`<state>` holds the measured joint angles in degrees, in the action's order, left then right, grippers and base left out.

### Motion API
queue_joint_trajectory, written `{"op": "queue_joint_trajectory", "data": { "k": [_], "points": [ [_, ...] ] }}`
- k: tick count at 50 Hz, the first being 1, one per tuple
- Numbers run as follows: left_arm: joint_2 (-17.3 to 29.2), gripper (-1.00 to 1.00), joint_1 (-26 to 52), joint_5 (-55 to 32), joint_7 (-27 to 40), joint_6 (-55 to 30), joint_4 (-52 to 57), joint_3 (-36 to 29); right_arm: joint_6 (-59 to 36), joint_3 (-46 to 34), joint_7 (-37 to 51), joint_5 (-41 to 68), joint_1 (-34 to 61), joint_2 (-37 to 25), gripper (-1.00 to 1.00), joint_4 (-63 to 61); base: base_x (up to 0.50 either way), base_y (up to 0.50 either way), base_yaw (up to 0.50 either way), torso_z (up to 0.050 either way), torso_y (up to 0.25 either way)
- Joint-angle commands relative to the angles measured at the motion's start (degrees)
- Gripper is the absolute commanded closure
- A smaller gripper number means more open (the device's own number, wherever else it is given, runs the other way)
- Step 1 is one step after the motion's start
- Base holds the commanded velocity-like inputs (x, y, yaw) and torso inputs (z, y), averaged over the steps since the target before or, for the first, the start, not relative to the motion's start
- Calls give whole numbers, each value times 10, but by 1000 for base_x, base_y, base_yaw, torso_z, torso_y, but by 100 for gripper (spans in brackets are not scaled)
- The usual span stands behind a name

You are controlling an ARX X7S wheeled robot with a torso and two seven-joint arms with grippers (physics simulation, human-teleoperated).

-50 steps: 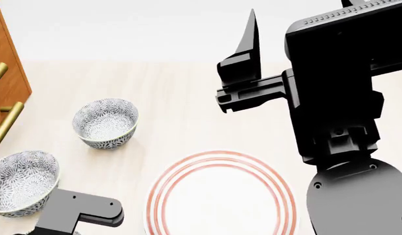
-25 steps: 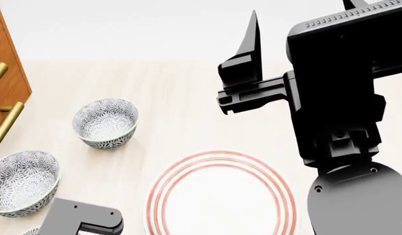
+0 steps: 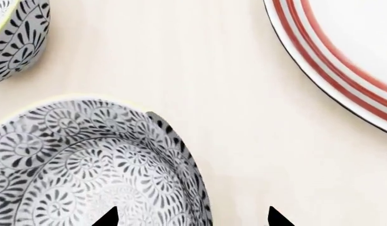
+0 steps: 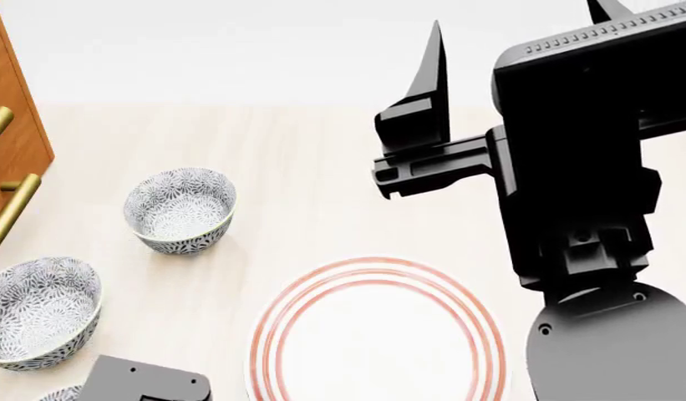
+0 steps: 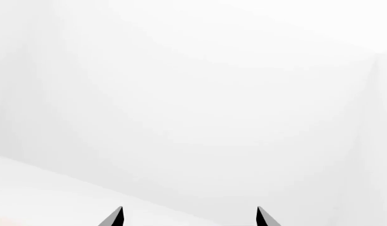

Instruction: Put the bowl at the front on the plate.

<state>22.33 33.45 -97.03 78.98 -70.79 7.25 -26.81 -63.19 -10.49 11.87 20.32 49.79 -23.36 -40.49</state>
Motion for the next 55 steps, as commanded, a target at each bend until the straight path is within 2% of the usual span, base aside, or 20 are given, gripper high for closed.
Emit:
{"op": "queue_joint_trajectory", "data": {
  "k": [1, 13, 16, 23, 25, 26, 28, 31, 37, 38, 44, 48, 52, 55],
  "points": [
    [3, 100, -8, 5, -11, 13, 7, -4, 1, 1, 2, 2, -2, -1, -100, -1, 0, 0, 0, 0, 0],
    [9, 100, -6, 48, -34, 31, 39, -6, 1, 4, 4, 5, -4, -3, -100, -5, 1, 0, 0, 0, 0],
    [13, 100, -4, 102, -62, 44, 58, -15, 3, 4, 4, 5, -6, -4, -100, -4, 0, 0, 0, 0, 0],
    [22, 100, 6, 157, -82, 62, 94, -27, 7, 4, 5, 5, -7, -5, -100, -3, 0, 0, 0, 0, 0],
    [30, 100, 4, 224, -111, 86, 115, -48, 6, 4, 5, 6, -7, -5, -100, -4, 0, 0, 0, 0, 0],
    [28, 100, 4, 197, -110, 78, 109, -42, 6, 5, 6, 6, -7, -5, -100, -4, 0, 0, 0, 0, 0],
    [31, 100, -1, 233, -123, 93, 116, -55, 6, 4, 6, 6, -7, -6, -100, -4, 0, 0, 0, 0, 0],
    [31, 100, 7, 211, -112, 85, 115, -46, 6, 4, 7, 6, -7, -6, -100, -5, 0, 0, 0, 0, 0],
    [37, 100, 16, 231, -114, 92, 131, -49, 9, 3, 7, 6, -7, -7, -100, -4, 0, 0, 0, 0, 0],
    [39, 100, 11, 255, -131, 106, 129, -56, 9, 3, 7, 6, -9, -7, -100, -5, 0, 0, 0, 0, 0],
    [40, 100, 30, 232, -116, 100, 144, -41, 10, 7, 10, 7, -14, -7, -100, -9, 0, 0, 0, 0, 0],
    [44, 100, 29, 262, -131, 116, 155, -49, 6, 6, 11, 9, -10, -7, -100, -12, 0, 0, 0, 0, 0],
    [44, 100, 36, 244, -118, 107, 160, -43, 6, 5, 12, 9, -10, -8, -100, -12, 0, 0, 0, 0, 0],
    [46, 100, 32, 274, -134, 123, 163, -52, 6, 6, 12, 10, -10, -8, -100, -13, 0, 0, 0, 0, 0]
  ]
}}
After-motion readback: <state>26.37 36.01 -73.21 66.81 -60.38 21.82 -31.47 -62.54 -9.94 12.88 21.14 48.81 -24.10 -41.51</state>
